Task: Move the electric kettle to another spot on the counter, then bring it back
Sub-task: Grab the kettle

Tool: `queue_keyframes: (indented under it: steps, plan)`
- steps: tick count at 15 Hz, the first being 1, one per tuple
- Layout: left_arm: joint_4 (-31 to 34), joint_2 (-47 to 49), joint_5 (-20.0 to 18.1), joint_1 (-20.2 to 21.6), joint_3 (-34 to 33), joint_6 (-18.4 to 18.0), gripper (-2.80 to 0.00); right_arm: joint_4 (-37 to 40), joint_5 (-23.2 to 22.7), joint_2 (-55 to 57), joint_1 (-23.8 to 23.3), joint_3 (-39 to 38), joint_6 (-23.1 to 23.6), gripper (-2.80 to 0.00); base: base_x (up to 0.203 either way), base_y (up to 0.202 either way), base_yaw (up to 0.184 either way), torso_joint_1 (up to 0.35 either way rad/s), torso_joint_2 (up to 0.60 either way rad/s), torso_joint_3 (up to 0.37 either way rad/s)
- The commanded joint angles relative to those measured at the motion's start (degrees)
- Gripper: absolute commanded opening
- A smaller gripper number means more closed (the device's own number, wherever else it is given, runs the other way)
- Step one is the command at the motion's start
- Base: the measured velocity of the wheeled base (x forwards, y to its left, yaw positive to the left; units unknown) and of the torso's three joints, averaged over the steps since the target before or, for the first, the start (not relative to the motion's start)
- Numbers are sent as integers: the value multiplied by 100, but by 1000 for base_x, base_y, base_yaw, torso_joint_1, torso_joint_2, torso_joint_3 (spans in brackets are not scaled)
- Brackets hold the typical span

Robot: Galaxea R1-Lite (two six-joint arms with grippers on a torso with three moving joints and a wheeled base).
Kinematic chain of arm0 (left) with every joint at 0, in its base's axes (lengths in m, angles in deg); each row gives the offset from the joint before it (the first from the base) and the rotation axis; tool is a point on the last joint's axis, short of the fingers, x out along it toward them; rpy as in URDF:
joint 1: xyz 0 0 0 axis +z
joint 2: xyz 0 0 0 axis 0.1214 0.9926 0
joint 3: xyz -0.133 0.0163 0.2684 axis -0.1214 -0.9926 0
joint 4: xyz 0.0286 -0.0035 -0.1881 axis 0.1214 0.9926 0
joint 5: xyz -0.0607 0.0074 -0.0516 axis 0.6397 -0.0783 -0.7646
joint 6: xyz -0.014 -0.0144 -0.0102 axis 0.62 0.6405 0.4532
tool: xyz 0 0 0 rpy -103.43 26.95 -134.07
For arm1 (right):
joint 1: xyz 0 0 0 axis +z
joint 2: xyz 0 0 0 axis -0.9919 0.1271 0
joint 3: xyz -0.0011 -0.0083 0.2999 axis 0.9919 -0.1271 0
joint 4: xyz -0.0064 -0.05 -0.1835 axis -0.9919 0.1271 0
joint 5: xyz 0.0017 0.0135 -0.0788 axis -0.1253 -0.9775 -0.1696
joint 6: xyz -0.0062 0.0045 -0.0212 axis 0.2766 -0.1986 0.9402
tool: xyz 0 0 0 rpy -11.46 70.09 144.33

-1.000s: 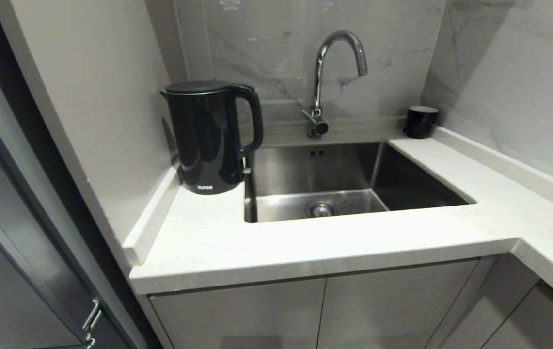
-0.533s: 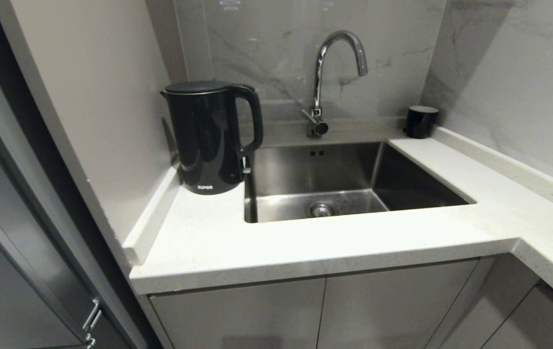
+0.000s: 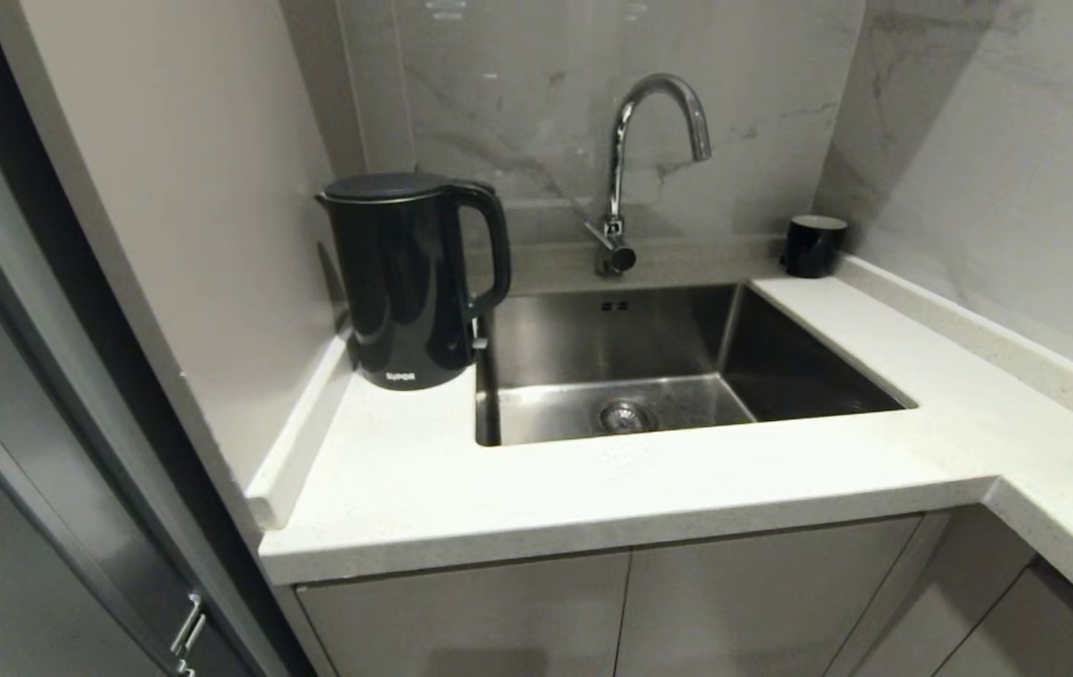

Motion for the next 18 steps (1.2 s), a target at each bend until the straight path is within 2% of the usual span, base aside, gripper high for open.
queue_keyframes:
  steps: [1,15,18]
  plan:
    - [-2,7,3,-6,-1,1,-280,0,0,9,0,0,1,-280,0,0,0,95,-426,-344]
    - [-2,7,3,-1,-1,1,-280,0,0,9,0,0,1,-280,0,0,0,172,-556,-380]
    - [-2,7,3,-7,-1,1,-280,0,0,9,0,0,1,-280,0,0,0,165,-406,-251]
